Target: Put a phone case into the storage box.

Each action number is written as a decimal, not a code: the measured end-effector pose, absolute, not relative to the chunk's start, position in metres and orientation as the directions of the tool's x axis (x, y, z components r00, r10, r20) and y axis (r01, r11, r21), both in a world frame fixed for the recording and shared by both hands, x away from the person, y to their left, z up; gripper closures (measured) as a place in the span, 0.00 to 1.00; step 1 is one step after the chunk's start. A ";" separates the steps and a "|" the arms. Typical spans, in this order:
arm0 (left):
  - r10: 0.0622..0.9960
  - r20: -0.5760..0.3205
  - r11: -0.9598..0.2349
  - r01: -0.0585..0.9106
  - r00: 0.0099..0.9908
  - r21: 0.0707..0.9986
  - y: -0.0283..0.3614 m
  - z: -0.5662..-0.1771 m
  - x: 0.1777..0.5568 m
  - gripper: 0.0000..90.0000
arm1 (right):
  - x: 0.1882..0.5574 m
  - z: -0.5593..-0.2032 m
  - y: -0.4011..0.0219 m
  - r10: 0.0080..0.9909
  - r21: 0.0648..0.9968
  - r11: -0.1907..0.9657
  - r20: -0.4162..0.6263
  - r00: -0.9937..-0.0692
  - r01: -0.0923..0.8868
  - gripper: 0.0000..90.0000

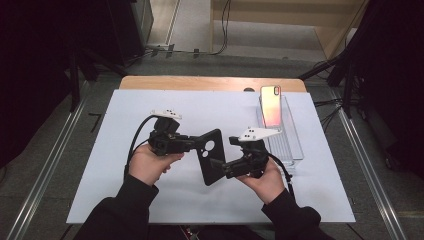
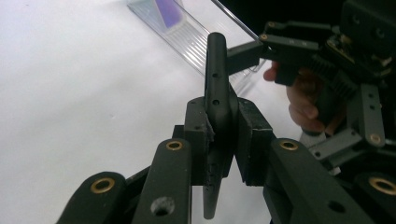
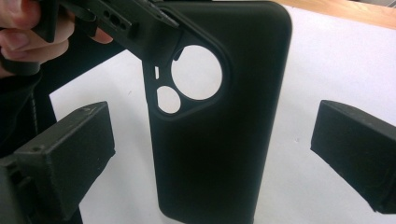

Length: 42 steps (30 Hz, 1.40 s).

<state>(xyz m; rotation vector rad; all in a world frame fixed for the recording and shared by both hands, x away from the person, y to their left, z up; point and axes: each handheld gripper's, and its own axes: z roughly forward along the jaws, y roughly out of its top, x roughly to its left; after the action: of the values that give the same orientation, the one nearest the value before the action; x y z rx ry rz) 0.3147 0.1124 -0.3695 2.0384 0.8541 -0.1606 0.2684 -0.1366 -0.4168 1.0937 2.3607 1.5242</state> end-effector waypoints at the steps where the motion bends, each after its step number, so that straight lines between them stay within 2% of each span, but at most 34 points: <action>1: 0.516 -0.415 -0.359 0.629 0.749 0.689 0.112 -0.370 0.314 0.86 | 0.267 -0.417 -0.135 0.630 0.835 0.225 0.268 -0.729 0.502 0.00; 9: 0.549 -0.415 -0.340 0.647 0.726 0.683 0.105 -0.370 0.310 0.86 | 0.266 -0.420 -0.125 0.696 0.833 0.206 0.245 -0.675 0.514 0.00; 18: 0.567 -0.440 -0.309 0.675 0.697 0.670 0.098 -0.372 0.307 0.86 | 0.268 -0.423 -0.118 0.725 0.825 0.206 0.233 -0.649 0.526 0.00; 26: 0.561 -0.427 -0.324 0.663 0.709 0.675 0.094 -0.373 0.304 0.86 | 0.271 -0.426 -0.110 0.747 0.826 0.216 0.203 -0.633 0.521 0.00; 28: 0.558 -0.433 -0.320 0.665 0.708 0.675 0.094 -0.373 0.304 0.86 | 0.272 -0.425 -0.110 0.751 0.826 0.210 0.207 -0.628 0.523 0.06; 30: 0.557 -0.432 -0.321 0.664 0.709 0.676 0.092 -0.374 0.303 0.86 | 0.272 -0.426 -0.110 0.747 0.826 0.203 0.216 -0.629 0.525 0.07; 31: 0.560 -0.424 -0.326 0.660 0.712 0.677 0.091 -0.374 0.303 0.86 | 0.272 -0.426 -0.109 0.749 0.826 0.204 0.214 -0.627 0.526 0.12; 38: 0.552 -0.419 -0.323 0.648 0.721 0.690 0.092 -0.372 0.301 0.85 | 0.271 -0.423 -0.111 0.739 0.829 0.211 0.212 -0.639 0.518 0.14; 39: 0.547 -0.419 -0.323 0.645 0.724 0.693 0.092 -0.371 0.300 0.84 | 0.271 -0.422 -0.111 0.737 0.830 0.217 0.206 -0.644 0.514 0.14; 42: 0.529 -0.435 -0.330 0.649 0.729 0.686 0.092 -0.369 0.301 0.68 | 0.271 -0.421 -0.112 0.739 0.830 0.220 0.201 -0.643 0.512 0.14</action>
<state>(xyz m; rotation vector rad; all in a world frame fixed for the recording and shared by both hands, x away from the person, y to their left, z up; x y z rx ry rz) 0.3011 0.0924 -0.3686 2.0081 0.8950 -0.1642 0.2714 -0.1121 -0.4209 1.1847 2.2570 1.3894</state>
